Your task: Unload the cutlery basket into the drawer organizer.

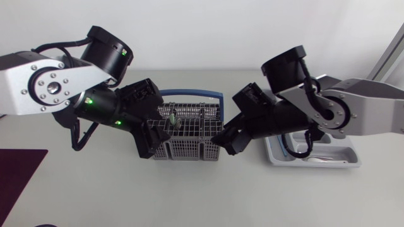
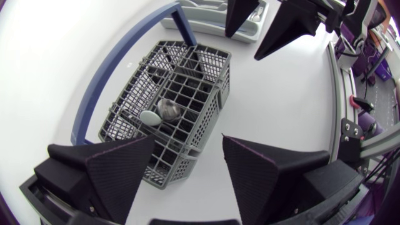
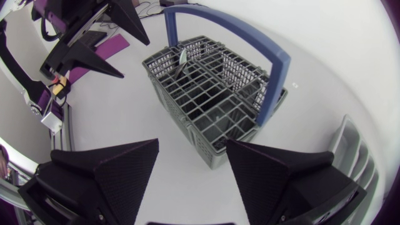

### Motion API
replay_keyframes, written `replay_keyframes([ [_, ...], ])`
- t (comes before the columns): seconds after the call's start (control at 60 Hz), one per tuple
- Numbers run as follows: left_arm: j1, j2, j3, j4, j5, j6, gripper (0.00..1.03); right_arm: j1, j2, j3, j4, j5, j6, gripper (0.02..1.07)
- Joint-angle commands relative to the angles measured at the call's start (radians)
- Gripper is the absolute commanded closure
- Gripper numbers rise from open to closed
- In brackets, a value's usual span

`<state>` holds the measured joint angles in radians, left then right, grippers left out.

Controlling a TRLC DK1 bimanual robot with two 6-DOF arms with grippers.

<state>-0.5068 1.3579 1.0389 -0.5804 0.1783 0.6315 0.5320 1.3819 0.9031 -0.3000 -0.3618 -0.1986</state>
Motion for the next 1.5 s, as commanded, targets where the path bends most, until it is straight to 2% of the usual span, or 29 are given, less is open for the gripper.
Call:
replay_keyframes([
  [0.0,-0.010,-0.026,-0.048,0.025,0.007,0.076,0.15,0.039,0.052,0.045,0.001,-0.012,0.105,0.29],
  [0.1,-0.007,-0.033,-0.079,0.056,0.013,0.128,0.15,0.077,0.092,0.088,0.006,-0.019,0.176,0.29],
  [0.35,0.016,-0.049,-0.097,0.056,0.096,0.240,0.15,0.106,0.149,0.146,0.068,-0.045,0.292,0.29],
  [0.567,0.025,-0.033,-0.086,0.056,0.107,0.303,0.15,0.106,0.194,0.152,0.154,-0.045,0.349,0.29],
  [0.633,0.040,-0.023,-0.082,0.056,0.115,0.310,0.15,0.105,0.212,0.165,0.174,-0.045,0.370,0.34],
  [0.75,0.063,-0.009,-0.079,0.056,0.139,0.318,0.15,0.108,0.244,0.198,0.190,-0.043,0.400,0.34],
  [0.817,0.077,-0.003,-0.080,0.057,0.141,0.323,0.15,0.115,0.269,0.223,0.190,-0.042,0.418,0.39],
  [0.917,0.090,0.001,-0.082,0.060,0.147,0.323,0.15,0.128,0.298,0.253,0.187,-0.028,0.441,0.39],
  [1.05,0.114,0.001,-0.079,0.060,0.159,0.330,0.15,0.129,0.338,0.281,0.183,-0.023,0.464,0.45],
  [1.133,0.123,0.001,-0.080,0.060,0.165,0.335,0.15,0.129,0.350,0.286,0.183,-0.014,0.470,0.46],
  [1.283,0.136,0.006,-0.082,0.060,0.178,0.336,0.15,0.125,0.370,0.296,0.193,-0.003,0.492,0.57],
  [1.483,0.143,0.006,-0.082,0.060,0.185,0.336,0.15,0.117,0.398,0.307,0.194,0.004,0.507,0.61],
])
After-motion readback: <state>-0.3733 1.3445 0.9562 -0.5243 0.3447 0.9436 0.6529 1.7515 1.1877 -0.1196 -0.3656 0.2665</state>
